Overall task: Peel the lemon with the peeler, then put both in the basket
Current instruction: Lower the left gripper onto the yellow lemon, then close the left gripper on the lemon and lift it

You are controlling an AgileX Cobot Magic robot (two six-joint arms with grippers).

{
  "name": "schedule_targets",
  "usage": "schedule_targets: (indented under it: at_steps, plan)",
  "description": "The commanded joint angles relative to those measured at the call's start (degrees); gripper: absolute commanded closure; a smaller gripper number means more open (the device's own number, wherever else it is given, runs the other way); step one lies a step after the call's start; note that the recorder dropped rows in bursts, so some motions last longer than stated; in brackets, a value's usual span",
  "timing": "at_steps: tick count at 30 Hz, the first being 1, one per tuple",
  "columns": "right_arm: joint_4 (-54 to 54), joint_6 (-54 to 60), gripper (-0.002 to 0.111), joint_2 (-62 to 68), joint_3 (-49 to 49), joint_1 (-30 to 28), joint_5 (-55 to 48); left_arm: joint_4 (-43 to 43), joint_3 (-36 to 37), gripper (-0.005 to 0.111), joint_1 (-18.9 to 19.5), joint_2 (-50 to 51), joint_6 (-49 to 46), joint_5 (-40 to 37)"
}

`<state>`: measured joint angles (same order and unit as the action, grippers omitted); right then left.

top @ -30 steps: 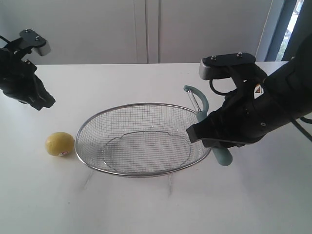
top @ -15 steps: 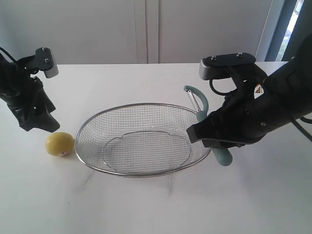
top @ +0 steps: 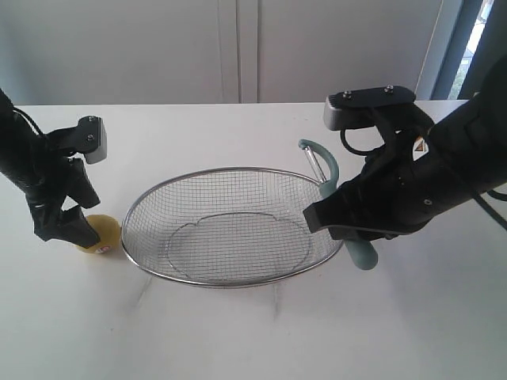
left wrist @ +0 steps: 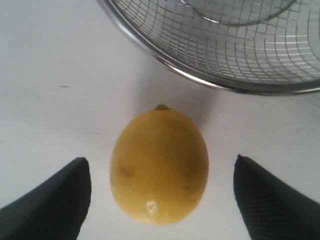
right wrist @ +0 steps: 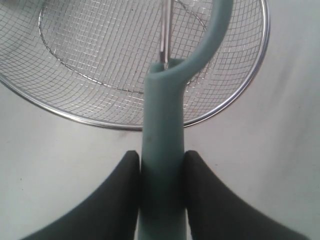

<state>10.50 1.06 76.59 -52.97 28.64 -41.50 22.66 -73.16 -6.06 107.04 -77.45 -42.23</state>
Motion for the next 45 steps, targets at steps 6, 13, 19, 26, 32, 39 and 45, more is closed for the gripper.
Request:
schedule_targets:
  at_steps: [6, 13, 19, 26, 32, 39, 45]
  plan:
    - [0.02, 1.71, 0.108, -0.52, 0.16, -0.30, 0.29, 0.00, -0.19, 0.028, -0.35, 4.36, -2.49, 2.47]
    - [0.02, 1.71, 0.108, -0.52, 0.16, -0.30, 0.29, 0.00, -0.19, 0.064, -0.35, 4.58, -1.47, 1.83]
    - [0.02, 2.38, 0.108, -0.52, 0.16, -0.30, 0.29, 0.00, -0.30, 0.107, -0.35, 3.64, 0.18, 1.58]
    - [0.14, 2.38, 0.108, -0.52, 0.16, -0.30, 0.29, 0.00, -0.30, 0.107, -0.35, -1.33, 7.61, 2.13]
    - [0.14, 2.38, 0.108, -0.52, 0.16, -0.30, 0.29, 0.26, -0.30, 0.107, -0.35, -6.32, 16.35, -0.15]
    - [0.14, 2.38, 0.108, -0.52, 0.16, -0.30, 0.29, 0.26, -0.30, 0.107, -0.35, -11.29, 20.48, -8.06]
    - [0.28, 2.38, 0.108, -0.52, 0.16, -0.30, 0.39, -0.27, -0.30, 0.107, -0.35, -11.82, 23.99, -13.61]
